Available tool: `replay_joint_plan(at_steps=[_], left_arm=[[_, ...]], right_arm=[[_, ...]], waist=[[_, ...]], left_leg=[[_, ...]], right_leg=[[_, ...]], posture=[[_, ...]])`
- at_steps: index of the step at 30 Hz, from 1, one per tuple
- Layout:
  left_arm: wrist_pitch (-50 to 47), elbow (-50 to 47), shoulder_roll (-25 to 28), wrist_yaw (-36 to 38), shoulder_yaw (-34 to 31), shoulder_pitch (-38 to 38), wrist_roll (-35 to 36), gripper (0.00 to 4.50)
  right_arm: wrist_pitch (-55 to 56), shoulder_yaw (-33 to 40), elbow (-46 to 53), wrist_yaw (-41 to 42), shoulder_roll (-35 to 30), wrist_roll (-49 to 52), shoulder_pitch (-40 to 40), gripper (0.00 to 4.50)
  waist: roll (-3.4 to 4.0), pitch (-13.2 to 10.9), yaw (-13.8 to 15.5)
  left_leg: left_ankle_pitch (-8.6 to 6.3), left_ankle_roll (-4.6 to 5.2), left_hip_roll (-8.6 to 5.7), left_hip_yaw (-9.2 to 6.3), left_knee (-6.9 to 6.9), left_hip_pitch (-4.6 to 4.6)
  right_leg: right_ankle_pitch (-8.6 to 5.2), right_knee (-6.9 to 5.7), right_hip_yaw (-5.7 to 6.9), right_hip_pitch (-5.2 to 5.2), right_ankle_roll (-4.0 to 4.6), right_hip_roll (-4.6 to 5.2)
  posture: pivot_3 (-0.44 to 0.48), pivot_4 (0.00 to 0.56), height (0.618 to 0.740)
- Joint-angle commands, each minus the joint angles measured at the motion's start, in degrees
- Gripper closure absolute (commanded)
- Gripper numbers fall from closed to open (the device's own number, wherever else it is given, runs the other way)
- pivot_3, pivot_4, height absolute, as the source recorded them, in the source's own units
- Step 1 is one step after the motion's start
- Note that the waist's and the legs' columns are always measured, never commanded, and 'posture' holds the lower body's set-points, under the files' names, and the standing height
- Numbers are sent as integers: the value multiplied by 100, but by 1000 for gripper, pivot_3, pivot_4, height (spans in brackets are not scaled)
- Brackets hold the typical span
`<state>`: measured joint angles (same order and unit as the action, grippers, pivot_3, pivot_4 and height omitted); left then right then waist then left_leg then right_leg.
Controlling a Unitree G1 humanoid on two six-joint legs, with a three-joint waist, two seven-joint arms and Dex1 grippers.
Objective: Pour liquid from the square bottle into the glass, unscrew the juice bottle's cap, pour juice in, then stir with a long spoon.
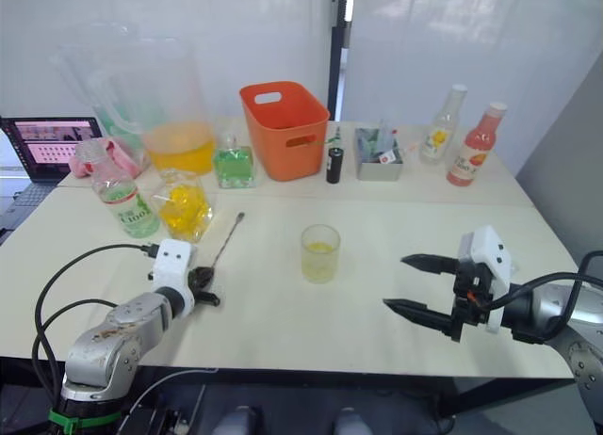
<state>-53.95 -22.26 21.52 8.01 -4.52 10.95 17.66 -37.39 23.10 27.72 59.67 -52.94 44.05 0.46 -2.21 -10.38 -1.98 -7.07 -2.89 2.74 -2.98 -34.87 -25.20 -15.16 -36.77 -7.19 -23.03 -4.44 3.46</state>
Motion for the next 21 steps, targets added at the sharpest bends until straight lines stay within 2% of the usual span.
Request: replay_joint_plan(at_steps=[1,6,11,15,21], left_arm=[[158,83,146,587,206,-114,152,4458],[871,65,730,1391,204,-229,50,4458],[1528,91,1514,2700,156,-557,284,4458],[2068,390,2167,3555,183,-854,173,4458],[2630,896,2770,4286,156,-853,77,4458]], right_arm=[[80,156,133,-18,-50,28,42,0],[158,67,101,-6,13,15,58,0],[250,-93,17,11,75,-43,-19,0],[328,-178,-15,-29,152,-100,-13,0],[378,-262,6,-97,239,-151,43,0]], waist=[[2,1,-3],[1,1,-17],[1,0,-58],[1,0,-62],[2,0,-58]], left_leg=[[0,-1,0,0,1,0],[-2,-3,0,2,3,-2],[-4,-5,4,4,8,-4],[-5,-7,8,9,13,-3],[-9,-13,11,13,16,-4]], right_leg=[[0,-1,0,-1,0,0],[1,4,-1,-4,2,1],[2,5,0,-13,7,1],[1,7,-1,-19,12,3],[0,17,-1,-21,16,7]], posture=[[0,150,740],[0,150,740],[0,150,740],[0,150,740],[0,150,740]])
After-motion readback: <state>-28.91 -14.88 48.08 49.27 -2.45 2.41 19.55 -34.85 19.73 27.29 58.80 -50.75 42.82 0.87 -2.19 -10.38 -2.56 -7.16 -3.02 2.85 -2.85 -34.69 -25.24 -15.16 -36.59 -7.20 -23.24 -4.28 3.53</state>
